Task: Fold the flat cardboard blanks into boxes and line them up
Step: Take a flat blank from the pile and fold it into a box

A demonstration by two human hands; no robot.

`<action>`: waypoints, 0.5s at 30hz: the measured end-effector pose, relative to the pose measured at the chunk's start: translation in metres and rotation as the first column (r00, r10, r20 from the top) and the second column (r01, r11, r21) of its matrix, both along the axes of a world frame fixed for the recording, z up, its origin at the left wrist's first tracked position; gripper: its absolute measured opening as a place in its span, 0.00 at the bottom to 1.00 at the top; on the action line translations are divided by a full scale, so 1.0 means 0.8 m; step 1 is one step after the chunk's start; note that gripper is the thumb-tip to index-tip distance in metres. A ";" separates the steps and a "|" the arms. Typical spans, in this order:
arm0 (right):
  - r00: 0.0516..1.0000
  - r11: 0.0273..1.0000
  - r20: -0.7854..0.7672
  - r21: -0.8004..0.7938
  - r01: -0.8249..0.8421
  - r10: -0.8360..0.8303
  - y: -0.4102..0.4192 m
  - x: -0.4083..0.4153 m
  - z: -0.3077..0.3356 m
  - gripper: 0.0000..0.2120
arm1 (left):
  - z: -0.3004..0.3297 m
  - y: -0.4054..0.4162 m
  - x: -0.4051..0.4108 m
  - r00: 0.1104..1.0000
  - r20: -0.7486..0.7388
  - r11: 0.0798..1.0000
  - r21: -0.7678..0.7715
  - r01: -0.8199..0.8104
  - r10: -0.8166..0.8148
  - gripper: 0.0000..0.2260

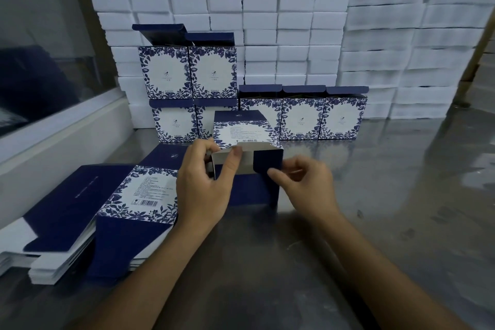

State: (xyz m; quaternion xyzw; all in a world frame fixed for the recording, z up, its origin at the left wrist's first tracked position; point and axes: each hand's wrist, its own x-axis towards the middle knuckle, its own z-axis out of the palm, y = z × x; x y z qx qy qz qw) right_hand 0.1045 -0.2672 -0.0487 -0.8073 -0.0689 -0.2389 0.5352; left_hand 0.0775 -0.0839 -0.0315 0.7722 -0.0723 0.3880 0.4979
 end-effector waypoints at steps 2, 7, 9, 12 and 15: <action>1.000 0.997 -0.003 -0.075 0.012 -0.012 0.000 0.002 -0.004 0.10 | 0.001 0.001 0.000 1.000 0.003 1.000 0.001 -0.019 0.019 0.21; 0.999 0.995 0.045 -0.097 0.034 -0.030 0.000 0.007 -0.007 0.16 | 0.001 0.001 0.001 1.000 0.003 1.000 0.002 -0.018 0.018 0.21; 1.000 0.995 0.015 -0.102 0.007 -0.005 -0.001 0.008 -0.009 0.13 | 0.001 0.001 0.000 1.000 0.003 1.000 -0.007 -0.020 0.020 0.21; 0.993 0.984 -0.108 -0.164 -0.068 0.051 -0.001 0.007 -0.014 0.13 | 0.002 0.004 0.001 1.000 0.003 0.999 -0.021 -0.027 0.027 0.21; 0.982 0.964 -0.170 -0.235 -0.121 0.082 -0.003 0.006 -0.017 0.18 | 0.002 0.006 0.001 0.999 0.003 0.999 -0.022 -0.035 0.035 0.21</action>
